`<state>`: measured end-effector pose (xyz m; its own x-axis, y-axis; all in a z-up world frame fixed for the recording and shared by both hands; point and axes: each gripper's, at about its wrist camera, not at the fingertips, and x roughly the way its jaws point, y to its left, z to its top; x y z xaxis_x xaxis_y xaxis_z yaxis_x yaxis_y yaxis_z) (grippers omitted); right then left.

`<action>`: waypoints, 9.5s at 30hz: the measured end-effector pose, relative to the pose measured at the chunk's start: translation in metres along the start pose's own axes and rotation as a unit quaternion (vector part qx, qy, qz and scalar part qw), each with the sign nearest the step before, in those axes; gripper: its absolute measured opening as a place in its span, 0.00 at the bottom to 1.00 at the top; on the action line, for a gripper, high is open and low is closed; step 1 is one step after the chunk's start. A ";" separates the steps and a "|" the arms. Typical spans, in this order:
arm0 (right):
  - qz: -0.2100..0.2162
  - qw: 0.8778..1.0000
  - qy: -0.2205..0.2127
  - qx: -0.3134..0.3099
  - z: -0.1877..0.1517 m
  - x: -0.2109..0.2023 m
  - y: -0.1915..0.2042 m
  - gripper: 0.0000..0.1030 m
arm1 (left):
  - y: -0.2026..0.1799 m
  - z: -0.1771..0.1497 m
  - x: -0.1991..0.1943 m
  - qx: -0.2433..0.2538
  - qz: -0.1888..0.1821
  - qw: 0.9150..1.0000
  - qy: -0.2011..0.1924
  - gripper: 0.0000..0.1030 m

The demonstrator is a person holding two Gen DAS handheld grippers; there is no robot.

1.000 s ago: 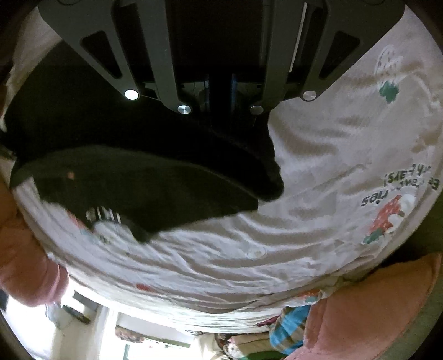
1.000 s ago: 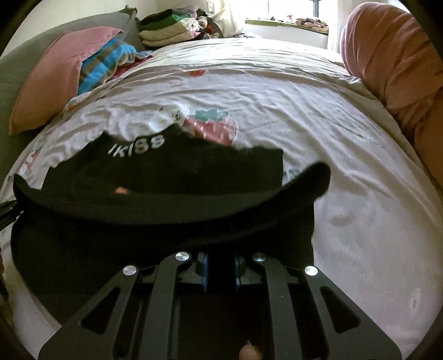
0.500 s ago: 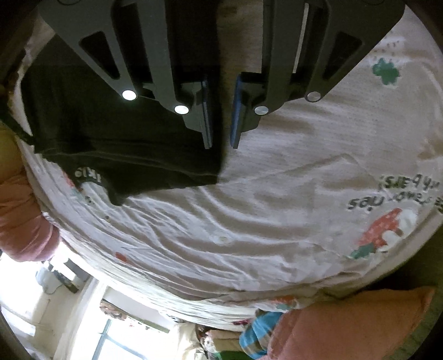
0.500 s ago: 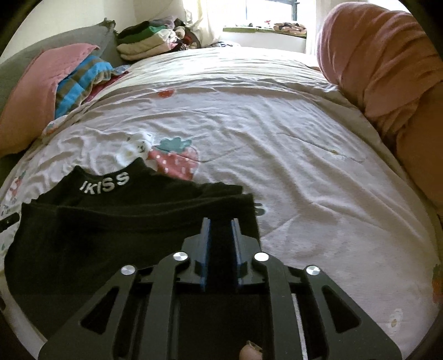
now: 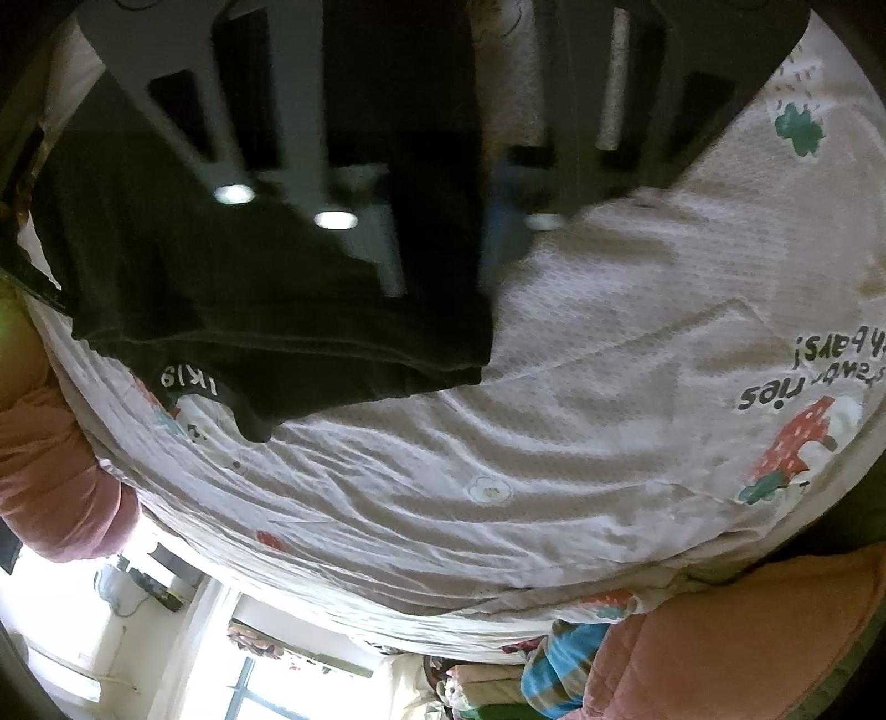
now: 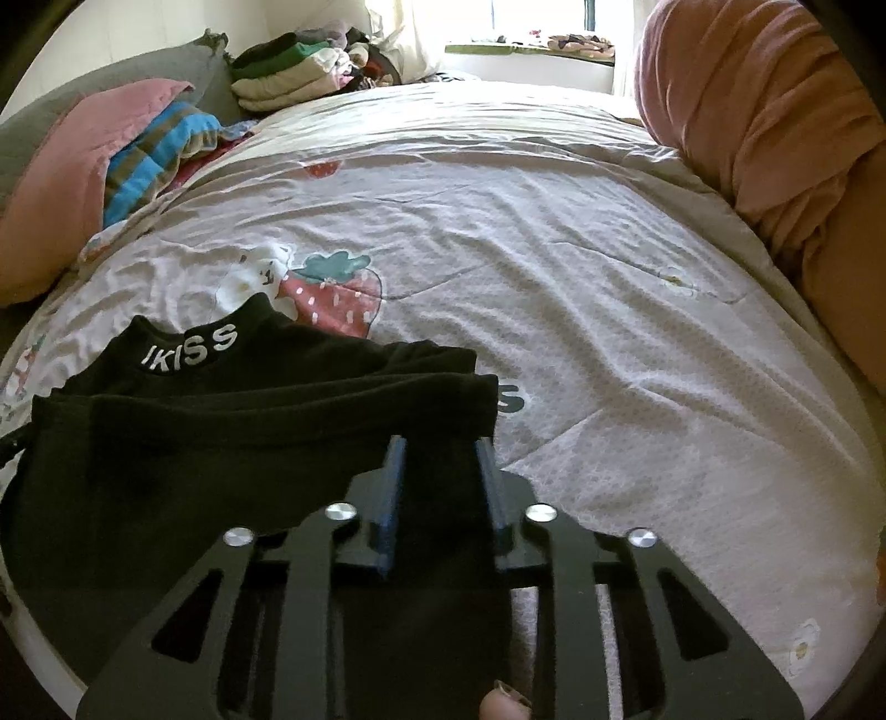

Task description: Fold small clothes

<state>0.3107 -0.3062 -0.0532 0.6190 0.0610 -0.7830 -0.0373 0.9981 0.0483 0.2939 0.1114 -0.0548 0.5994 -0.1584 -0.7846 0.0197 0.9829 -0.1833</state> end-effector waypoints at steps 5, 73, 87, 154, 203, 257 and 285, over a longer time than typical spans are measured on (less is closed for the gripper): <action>0.002 1.000 -0.022 -0.002 -0.002 -0.016 0.000 0.08 | -0.006 0.001 -0.009 0.019 0.010 1.000 -0.019 0.04; -0.015 0.997 -0.044 0.063 -0.002 -0.003 -0.024 0.32 | -0.012 0.005 -0.008 0.042 0.058 0.997 -0.042 0.22; 0.038 0.997 -0.050 0.039 -0.024 -0.052 -0.010 0.57 | -0.020 -0.006 -0.041 0.048 0.069 0.995 -0.058 0.50; 0.075 0.995 0.006 -0.063 -0.100 -0.093 0.049 0.88 | -0.051 -0.082 -0.080 0.034 0.025 0.999 0.012 0.90; 0.138 0.943 -0.028 -0.302 -0.107 -0.082 0.270 0.91 | 0.031 -0.034 -0.079 -0.049 0.084 0.995 -0.030 0.91; 0.074 0.934 -0.205 -0.283 -0.101 -0.096 0.270 0.07 | -0.040 0.008 -0.014 -0.086 -0.108 0.989 0.044 0.37; 0.065 0.955 -0.253 -0.142 -0.091 -0.162 0.134 0.06 | -0.208 0.043 -0.077 0.028 -0.112 0.993 0.005 0.22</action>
<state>0.1341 -0.1824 0.0233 0.8913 0.2486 -0.3793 -0.3067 0.9465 -0.1004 0.2777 -0.0767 0.0692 0.5675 -0.3740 -0.7336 0.1968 0.9267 -0.3202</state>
